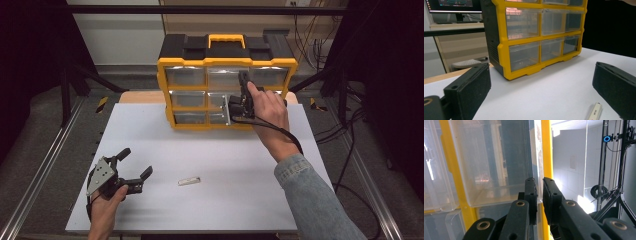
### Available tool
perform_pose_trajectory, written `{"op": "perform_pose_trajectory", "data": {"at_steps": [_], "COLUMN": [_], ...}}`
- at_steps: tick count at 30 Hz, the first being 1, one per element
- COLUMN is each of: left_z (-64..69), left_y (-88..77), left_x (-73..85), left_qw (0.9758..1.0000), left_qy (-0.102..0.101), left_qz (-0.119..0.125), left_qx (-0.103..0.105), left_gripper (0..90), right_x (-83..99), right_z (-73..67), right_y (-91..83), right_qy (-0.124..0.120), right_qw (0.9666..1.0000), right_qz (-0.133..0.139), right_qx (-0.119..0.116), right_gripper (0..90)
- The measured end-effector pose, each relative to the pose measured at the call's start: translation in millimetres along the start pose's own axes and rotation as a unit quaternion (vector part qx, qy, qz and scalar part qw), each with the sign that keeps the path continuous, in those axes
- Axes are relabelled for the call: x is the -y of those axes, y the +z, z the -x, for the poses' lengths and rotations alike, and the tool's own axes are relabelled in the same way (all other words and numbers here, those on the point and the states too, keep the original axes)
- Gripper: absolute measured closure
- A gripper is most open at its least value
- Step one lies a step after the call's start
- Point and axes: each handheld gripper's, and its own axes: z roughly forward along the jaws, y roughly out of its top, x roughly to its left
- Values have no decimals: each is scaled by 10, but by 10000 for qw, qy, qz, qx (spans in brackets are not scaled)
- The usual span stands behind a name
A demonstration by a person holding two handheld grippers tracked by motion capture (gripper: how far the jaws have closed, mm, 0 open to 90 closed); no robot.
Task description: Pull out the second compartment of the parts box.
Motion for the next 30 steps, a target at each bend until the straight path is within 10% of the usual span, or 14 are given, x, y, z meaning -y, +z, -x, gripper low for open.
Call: {"op": "perform_pose_trajectory", "data": {"at_steps": [30], "left_z": [5], "left_y": [3], "left_x": [1], "left_qw": [10000], "left_qy": [30], "left_qz": [-22], "left_qx": [-2], "left_gripper": [17], "right_x": [-20], "right_z": [89], "right_y": [-389], "right_qy": [107], "right_qw": [9999], "right_qz": [47], "right_qx": [-70], "right_gripper": [814]}}
